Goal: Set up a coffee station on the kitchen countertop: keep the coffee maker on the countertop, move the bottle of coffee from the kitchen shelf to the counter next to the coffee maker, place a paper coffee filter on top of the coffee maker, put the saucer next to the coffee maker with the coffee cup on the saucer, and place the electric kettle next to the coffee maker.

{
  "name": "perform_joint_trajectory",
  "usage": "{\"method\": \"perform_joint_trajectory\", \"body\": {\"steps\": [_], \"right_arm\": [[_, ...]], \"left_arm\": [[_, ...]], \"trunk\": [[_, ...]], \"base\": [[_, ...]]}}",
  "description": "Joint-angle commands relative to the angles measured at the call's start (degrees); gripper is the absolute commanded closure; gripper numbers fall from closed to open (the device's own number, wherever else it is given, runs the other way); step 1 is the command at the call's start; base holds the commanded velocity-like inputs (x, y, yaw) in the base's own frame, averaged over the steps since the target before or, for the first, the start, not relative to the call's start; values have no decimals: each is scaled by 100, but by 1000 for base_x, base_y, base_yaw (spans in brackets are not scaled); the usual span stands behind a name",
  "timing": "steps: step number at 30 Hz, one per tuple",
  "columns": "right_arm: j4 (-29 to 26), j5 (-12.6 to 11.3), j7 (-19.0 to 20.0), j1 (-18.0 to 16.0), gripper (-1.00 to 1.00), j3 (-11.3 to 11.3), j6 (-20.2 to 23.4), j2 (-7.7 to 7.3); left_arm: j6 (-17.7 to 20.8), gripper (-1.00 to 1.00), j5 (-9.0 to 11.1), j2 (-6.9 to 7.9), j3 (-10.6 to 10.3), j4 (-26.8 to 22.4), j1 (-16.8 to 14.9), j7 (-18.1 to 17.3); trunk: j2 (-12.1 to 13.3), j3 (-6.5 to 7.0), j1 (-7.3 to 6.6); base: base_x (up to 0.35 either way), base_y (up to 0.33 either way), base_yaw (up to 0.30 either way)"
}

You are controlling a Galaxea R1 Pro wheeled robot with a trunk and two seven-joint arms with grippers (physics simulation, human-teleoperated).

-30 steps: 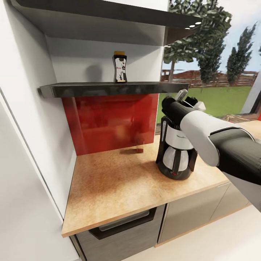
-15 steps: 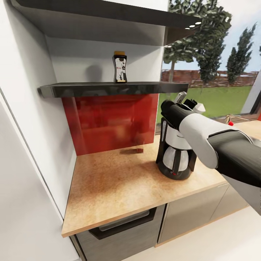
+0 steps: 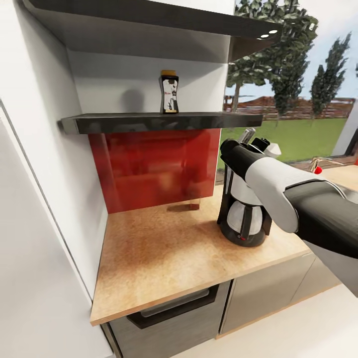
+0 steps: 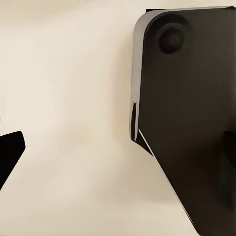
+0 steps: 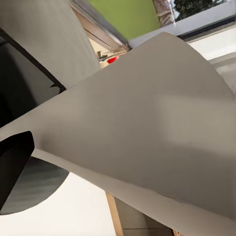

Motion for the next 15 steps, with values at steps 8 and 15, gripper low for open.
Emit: {"method": "perform_joint_trajectory", "body": {"steps": [8,15], "right_arm": [[11,-60,-44,3,100,16,12,-5],[11,-60,-44,4,100,15,12,-5]], "left_arm": [[-6,-100,15,0,1,-9,2,2],[-8,-100,15,0,-6,3,2,4]], "trunk": [[-12,-12,4],[-12,-12,4]], "base": [[0,1,0],[0,0,0]]}}
